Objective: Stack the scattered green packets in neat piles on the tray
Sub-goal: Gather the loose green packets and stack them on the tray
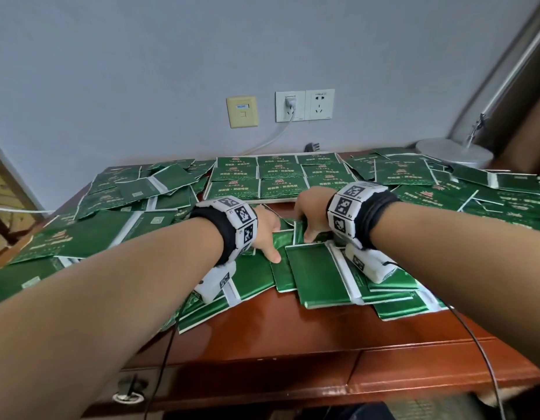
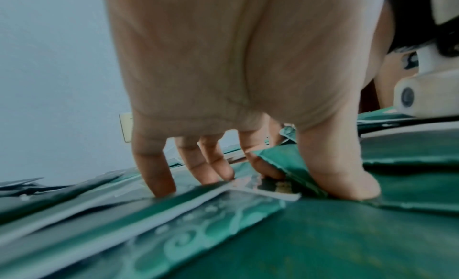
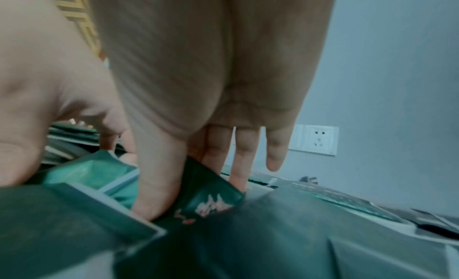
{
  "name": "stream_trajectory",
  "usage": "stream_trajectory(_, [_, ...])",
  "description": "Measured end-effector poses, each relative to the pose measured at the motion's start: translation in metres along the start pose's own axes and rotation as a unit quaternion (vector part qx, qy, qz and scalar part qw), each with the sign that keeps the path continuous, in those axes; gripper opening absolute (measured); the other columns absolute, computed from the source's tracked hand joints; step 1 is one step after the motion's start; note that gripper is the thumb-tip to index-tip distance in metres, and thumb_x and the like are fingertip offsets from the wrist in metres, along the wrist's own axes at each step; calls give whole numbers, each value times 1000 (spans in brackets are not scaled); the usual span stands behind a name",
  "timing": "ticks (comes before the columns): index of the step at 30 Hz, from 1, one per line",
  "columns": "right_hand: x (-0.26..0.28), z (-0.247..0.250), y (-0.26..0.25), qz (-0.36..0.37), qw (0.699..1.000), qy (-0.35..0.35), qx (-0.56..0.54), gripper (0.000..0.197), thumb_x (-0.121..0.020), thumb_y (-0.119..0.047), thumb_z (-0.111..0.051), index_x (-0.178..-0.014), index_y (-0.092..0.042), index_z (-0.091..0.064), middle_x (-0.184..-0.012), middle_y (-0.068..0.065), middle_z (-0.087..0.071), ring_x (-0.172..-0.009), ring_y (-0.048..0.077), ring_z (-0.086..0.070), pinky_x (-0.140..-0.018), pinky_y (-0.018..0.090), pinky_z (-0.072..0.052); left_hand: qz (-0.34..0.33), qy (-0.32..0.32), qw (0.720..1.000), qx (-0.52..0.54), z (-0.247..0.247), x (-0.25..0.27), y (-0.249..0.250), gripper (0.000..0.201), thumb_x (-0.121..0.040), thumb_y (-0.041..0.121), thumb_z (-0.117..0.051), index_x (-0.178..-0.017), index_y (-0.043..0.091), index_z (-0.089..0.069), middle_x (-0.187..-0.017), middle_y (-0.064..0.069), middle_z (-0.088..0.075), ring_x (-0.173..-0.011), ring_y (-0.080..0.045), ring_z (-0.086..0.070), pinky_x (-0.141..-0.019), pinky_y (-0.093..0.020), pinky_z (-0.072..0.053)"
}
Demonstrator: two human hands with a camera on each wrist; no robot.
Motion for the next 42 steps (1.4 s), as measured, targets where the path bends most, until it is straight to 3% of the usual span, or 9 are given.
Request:
stream_trajectory(4, [9, 10, 15, 6, 997, 31, -65, 39, -79, -29, -76, -115, -18, -67, -109, -3, -68, -100, 18, -63, -85, 25, -47, -4, 29, 998, 49, 12, 1, -3, 55, -93, 39, -58, -132, 0, -50, -128, -15, -57, -109, -26, -56, -85, -30, -43])
stream_trajectory(9, [10, 29, 34, 9, 978, 87, -192, 9, -79, -21, -75, -84, -22, -68, -75, -16, -60, -79, 8, -59, -81, 23, -46, 30, 80, 988, 126, 35, 5, -26, 39, -93, 39, -56, -107, 3, -62, -93, -6, -59, -81, -19, -55, -71, -26, -42])
stream_trajectory(12, [9, 43, 39, 15, 962, 147, -230, 10, -81, -25, -74, -80, -24, -64, -73, -17, -57, -76, 7, -56, -76, 20, -42, 62, 149, 970, 184, 54, 16, -47, 31, -92, 32, -58, -72, 9, -50, -60, -3, -44, -51, -18, -43, -53, -24, -36])
stream_trajectory(16, [6, 58, 33, 23, 939, 190, -285, 15, -81, -33, -73, -81, -22, -62, -76, -12, -59, -76, 11, -57, -72, 22, -43, 87, 211, 950, 214, 70, 36, -81, 37, -92, 25, -58, -62, 14, -39, -59, -3, -36, -52, -17, -37, -52, -25, -31])
stream_trajectory(24, [16, 71, -8, 74, 963, 128, -225, 31, -83, -35, -70, -107, -17, -65, -101, -6, -63, -98, 13, -60, -84, 22, -42, 193, 232, 909, 286, 57, 66, -133, 26, -90, 14, -59, -70, 11, -43, -63, -7, -42, -54, -21, -43, -55, -29, -41])
stream_trajectory(32, [-12, -1, -32, 41, 993, -81, -71, 121, -63, -61, -77, -152, -12, -11, -154, 9, -27, -138, 29, -33, -111, 46, -31, 207, 177, 919, 283, 33, 61, -133, 15, -89, 11, -57, -95, 0, -64, -75, -16, -60, -60, -24, -52, -57, -30, -51])
stream_trajectory(35, [-18, -7, -36, 54, 993, -63, -88, 122, -61, -61, -79, -152, -15, -12, -154, 5, -28, -138, 27, -34, -110, 43, -33, 178, 170, 923, 297, 30, 55, -122, 14, -89, 22, -61, -86, 14, -51, -66, -9, -50, -55, -21, -49, -55, -29, -49])
stream_trajectory(40, [-26, -1, -47, 57, 997, -25, -36, 102, -60, -57, -81, -139, -11, -38, -134, 6, -52, -119, 26, -53, -97, 43, -47, 178, 152, 924, 304, 21, 48, -113, 44, -87, 36, -63, -123, 15, -47, -72, 0, -52, -58, -15, -53, -61, -31, -53])
stream_trajectory(42, [-27, 6, -46, 52, 998, 4, -31, 89, -63, -51, -82, -134, -13, -44, -126, 5, -58, -112, 26, -58, -93, 41, -50, 175, 140, 930, 292, 18, 49, -109, 39, -88, 40, -61, -116, 15, -49, -75, 1, -51, -62, -13, -54, -61, -29, -52])
Point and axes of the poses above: each hand's wrist, its own x-axis away from the middle knuckle, its own z-axis out of the back of the hand, y = z × x, the point moved 5 cm from there along -x, towards the middle knuckle
